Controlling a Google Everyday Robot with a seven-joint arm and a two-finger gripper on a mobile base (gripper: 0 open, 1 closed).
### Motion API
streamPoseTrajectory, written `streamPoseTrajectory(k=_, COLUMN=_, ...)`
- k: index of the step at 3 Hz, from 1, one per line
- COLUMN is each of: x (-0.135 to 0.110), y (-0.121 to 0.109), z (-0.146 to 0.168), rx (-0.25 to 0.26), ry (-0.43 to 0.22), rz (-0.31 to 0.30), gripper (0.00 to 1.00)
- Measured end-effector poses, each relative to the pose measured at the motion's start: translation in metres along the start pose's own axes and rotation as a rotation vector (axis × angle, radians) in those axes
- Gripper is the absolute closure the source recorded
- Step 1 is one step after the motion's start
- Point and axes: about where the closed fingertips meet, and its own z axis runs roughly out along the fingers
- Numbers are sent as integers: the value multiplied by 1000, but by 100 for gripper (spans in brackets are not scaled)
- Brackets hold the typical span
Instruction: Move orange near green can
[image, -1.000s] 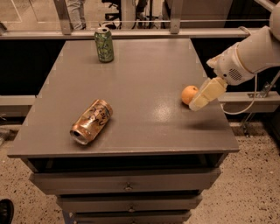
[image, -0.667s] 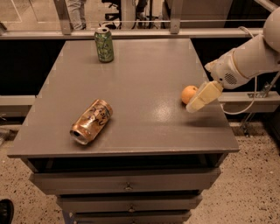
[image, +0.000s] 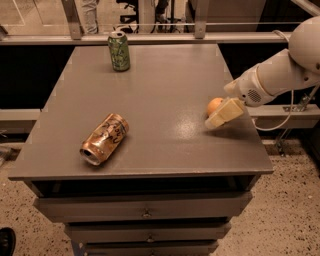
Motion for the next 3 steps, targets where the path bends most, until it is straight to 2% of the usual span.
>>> streamPoseTrajectory(k=1, x=-1, y=0, z=4, rx=-6, ry=-2, rz=19, gripper=42)
streamPoseTrajectory(k=2, x=-19, y=-3, z=-7, rx=-9, ry=-38, rz=12, gripper=73)
streamPoseTrajectory(k=3, x=-45, y=-11, z=-25, rx=3, ry=-96, rz=-13, gripper=96)
